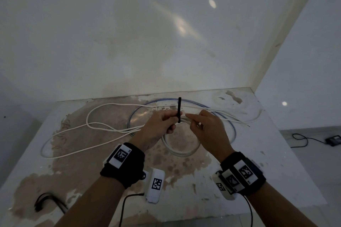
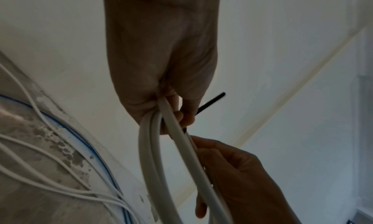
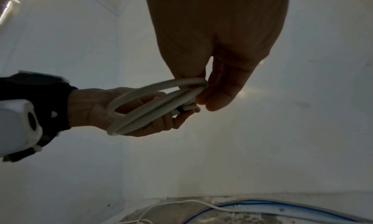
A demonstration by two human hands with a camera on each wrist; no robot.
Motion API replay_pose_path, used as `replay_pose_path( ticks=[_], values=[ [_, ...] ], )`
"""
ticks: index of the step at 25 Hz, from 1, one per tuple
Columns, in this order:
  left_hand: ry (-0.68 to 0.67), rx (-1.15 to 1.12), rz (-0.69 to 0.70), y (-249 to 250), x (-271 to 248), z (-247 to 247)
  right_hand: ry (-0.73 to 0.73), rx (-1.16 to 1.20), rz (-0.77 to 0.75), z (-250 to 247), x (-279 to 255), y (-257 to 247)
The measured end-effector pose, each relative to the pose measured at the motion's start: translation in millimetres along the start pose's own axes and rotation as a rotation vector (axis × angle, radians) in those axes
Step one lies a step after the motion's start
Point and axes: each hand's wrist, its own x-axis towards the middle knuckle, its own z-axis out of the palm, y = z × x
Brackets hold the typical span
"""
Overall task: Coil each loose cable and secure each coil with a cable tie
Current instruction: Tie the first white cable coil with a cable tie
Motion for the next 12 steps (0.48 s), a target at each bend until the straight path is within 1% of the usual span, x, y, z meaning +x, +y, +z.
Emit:
replay_pose_path(
  ticks=[7, 12],
  values=[
    [0.053, 0.024, 0.107, -5.7, -0.9, 3.6, -0.051, 0.093, -0.028, -5.8, 5.3, 8.2],
    [0.113, 0.126, 0.135, -5.7, -0.5, 5.4, 0.029, 0.136, 0.021, -3.8, 1.0, 6.9]
  ],
)
